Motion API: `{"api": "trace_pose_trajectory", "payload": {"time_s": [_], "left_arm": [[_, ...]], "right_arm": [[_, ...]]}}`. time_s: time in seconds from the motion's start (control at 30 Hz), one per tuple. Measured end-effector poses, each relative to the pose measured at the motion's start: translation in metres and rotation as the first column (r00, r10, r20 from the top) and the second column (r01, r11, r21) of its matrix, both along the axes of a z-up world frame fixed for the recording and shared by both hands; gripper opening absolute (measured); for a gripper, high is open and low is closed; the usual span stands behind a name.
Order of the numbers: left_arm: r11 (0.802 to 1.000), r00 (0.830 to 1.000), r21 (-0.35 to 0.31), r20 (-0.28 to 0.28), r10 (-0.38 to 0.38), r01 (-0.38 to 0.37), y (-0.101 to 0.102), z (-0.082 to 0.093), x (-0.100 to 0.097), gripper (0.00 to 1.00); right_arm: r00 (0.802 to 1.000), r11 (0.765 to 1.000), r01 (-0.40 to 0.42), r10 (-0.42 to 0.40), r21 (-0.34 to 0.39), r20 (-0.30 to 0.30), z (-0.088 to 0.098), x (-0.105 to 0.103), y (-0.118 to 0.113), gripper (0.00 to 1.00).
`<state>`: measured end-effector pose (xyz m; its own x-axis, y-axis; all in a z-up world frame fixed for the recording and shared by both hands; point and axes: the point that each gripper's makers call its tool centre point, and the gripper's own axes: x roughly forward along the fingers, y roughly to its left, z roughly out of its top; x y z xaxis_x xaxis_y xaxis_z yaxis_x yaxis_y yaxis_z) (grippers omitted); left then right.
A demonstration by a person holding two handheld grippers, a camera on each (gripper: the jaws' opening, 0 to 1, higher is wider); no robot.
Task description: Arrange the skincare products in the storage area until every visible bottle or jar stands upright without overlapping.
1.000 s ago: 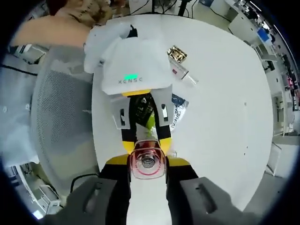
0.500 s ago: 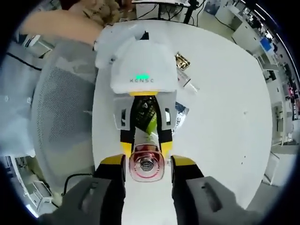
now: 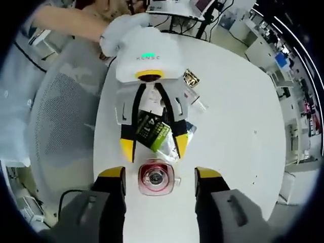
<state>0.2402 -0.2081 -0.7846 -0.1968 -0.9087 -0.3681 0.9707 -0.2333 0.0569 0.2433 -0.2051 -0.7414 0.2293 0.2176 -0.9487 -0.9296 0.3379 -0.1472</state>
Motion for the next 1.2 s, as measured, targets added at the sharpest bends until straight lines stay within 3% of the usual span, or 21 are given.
{"api": "trace_pose_trajectory", "payload": {"time_s": [0.27, 0.4, 0.57, 0.7, 0.8, 0.93, 1.03, 1.1, 1.2], "left_arm": [[0.997, 0.998, 0.037, 0.027, 0.065, -0.066, 0.019, 0.005, 0.008, 0.61], [0.995, 0.996, 0.05, 0.014, 0.09, -0.09, 0.029, 0.01, 0.007, 0.68], [0.983, 0.988, 0.117, 0.084, 0.133, -0.143, 0.045, 0.007, 0.013, 0.77], [0.972, 0.977, 0.12, 0.091, 0.193, -0.203, 0.056, 0.013, 0.021, 0.83], [0.966, 0.972, 0.129, 0.099, 0.212, -0.224, 0.065, 0.017, 0.022, 0.86], [0.954, 0.961, 0.137, 0.117, 0.252, -0.267, 0.075, 0.024, 0.027, 0.89], [0.938, 0.944, 0.126, 0.112, 0.309, -0.322, 0.082, 0.03, 0.033, 0.97], [0.937, 0.94, 0.107, 0.117, 0.32, -0.332, 0.086, 0.034, 0.034, 0.97], [0.929, 0.933, 0.116, 0.117, 0.339, -0.352, 0.093, 0.036, 0.034, 0.97]], "right_arm": [[0.997, 0.997, 0.037, -0.041, 0.063, 0.059, -0.001, -0.003, -0.004, 0.68], [0.994, 0.991, 0.065, -0.074, 0.116, 0.074, 0.0, -0.008, -0.006, 0.72], [0.975, 0.966, 0.129, -0.165, 0.224, 0.147, 0.009, -0.001, -0.007, 0.84], [0.964, 0.953, 0.169, -0.213, 0.253, 0.157, 0.011, -0.003, -0.014, 0.9], [0.946, 0.943, 0.153, -0.226, 0.294, 0.233, 0.015, 0.002, -0.015, 0.94], [0.941, 0.924, 0.188, -0.267, 0.334, 0.209, 0.008, -0.007, -0.016, 0.94], [0.926, 0.916, 0.208, -0.297, 0.342, 0.233, 0.007, -0.008, -0.02, 0.98], [0.909, 0.906, 0.238, -0.335, 0.351, 0.247, 0.009, -0.008, -0.024, 0.99], [0.901, 0.895, 0.245, -0.352, 0.373, 0.253, 0.011, -0.013, -0.022, 1.0]]}}
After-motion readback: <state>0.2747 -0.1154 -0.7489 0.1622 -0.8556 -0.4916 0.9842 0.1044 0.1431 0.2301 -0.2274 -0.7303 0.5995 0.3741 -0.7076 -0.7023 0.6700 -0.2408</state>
